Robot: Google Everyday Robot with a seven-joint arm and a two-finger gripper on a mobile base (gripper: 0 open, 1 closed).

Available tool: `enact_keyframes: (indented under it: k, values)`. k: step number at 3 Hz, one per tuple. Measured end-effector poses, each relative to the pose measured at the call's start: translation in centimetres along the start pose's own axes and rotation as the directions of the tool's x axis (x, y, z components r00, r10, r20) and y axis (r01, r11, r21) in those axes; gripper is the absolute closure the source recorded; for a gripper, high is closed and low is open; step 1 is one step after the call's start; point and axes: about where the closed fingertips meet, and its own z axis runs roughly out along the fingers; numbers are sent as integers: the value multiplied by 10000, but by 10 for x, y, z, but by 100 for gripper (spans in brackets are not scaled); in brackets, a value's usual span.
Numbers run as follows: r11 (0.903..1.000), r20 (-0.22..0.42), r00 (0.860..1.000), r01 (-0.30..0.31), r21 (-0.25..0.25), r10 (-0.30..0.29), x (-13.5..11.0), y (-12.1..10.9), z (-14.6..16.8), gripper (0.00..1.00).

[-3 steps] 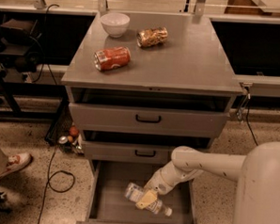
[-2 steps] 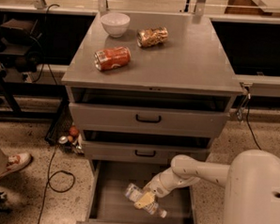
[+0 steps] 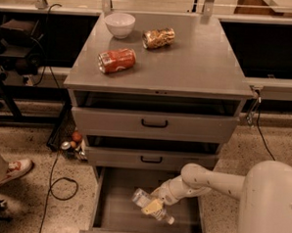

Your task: Place blue plastic bottle into bottom drawer

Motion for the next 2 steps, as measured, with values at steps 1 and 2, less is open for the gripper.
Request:
enact_keyframes:
  k: [1, 2]
  values:
    - [9950, 647, 9971, 335, 940, -397, -1, -38, 10, 100]
    - [9902, 992, 9937, 393, 1337, -529, 1, -66, 20, 100]
